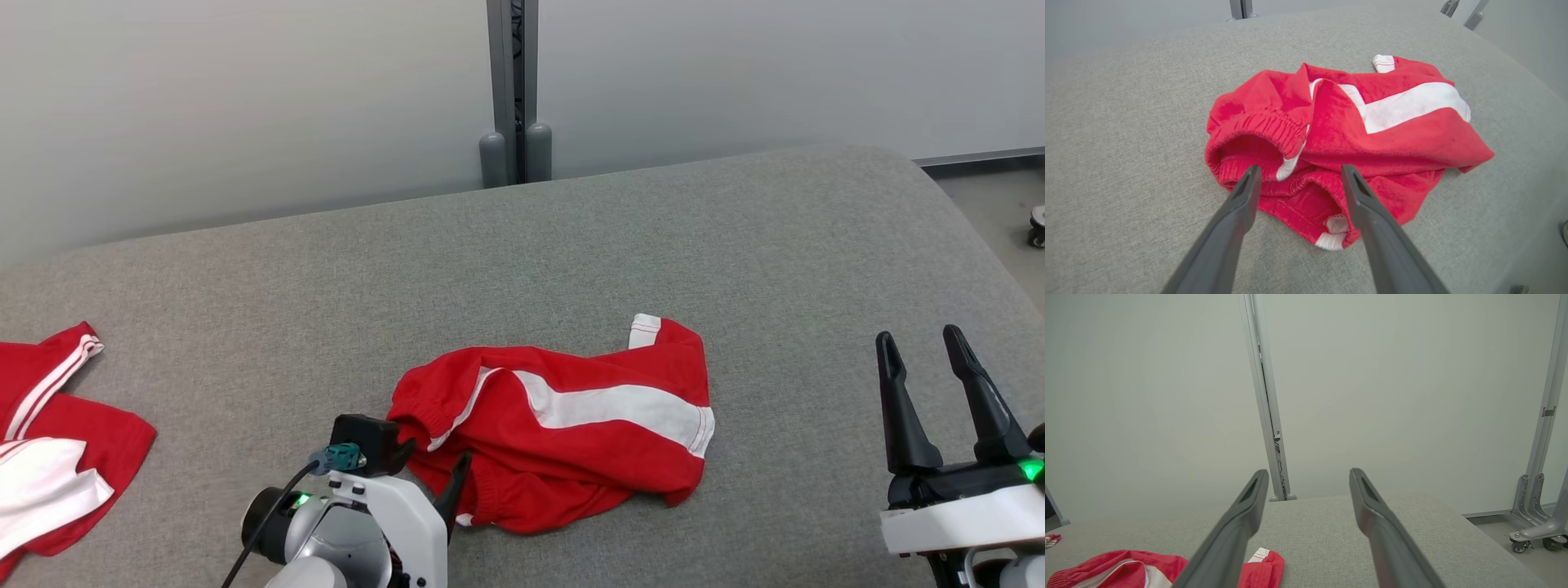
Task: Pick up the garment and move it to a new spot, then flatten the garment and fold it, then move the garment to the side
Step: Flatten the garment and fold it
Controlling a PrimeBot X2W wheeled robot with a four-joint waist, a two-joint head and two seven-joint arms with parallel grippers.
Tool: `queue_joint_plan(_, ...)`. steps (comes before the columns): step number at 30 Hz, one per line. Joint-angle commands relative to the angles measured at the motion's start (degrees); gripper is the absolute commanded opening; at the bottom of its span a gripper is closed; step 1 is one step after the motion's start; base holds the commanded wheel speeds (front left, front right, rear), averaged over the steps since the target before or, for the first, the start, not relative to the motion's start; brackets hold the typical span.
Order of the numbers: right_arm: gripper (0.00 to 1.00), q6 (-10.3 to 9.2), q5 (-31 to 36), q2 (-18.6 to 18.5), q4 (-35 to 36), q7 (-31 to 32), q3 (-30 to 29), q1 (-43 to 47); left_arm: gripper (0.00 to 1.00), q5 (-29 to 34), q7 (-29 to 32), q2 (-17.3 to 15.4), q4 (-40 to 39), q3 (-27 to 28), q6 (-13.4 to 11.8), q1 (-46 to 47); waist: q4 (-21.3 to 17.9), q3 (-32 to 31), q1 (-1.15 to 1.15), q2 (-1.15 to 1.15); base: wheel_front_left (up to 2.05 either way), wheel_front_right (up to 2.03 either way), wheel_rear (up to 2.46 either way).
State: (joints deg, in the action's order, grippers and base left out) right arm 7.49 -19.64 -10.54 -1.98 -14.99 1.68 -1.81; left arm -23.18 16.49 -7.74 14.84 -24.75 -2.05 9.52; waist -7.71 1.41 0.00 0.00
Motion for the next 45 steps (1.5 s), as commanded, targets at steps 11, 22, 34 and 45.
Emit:
queue_joint_plan(11,1.0,0.01,-0.5,-1.1,0.4,-0.3,0.0,-0.8,1.0,-0.9,0.9,0.8,2.5,0.0,0.2,4.2,0.0,1.2,0.0,0.0,0.0,0.0,0.0)
queue_joint_plan(22,1.0,0.01,-0.5,-1.2,0.1,-0.3,-0.4,-1.2,0.0,-1.8,-5.3,2.1,6.8,-0.6,2.9,8.0,1.2,2.2,0.0,0.0,0.0,0.0,0.0)
queue_joint_plan(34,1.0,0.01,-0.3,-0.8,0.2,-0.3,-0.8,-1.0,0.0,-4.2,3.7,-8.2,1.2,1.1,6.4,7.7,4.9,1.6,0.0,0.0,0.0,0.0,0.0)
queue_joint_plan(45,1.0,0.01,-0.6,-0.9,0.0,-0.3,-0.4,-1.7,0.0,-13.4,14.0,-16.6,0.7,4.9,8.6,7.1,4.7,1.8,0.0,0.0,0.0,0.0,0.0)
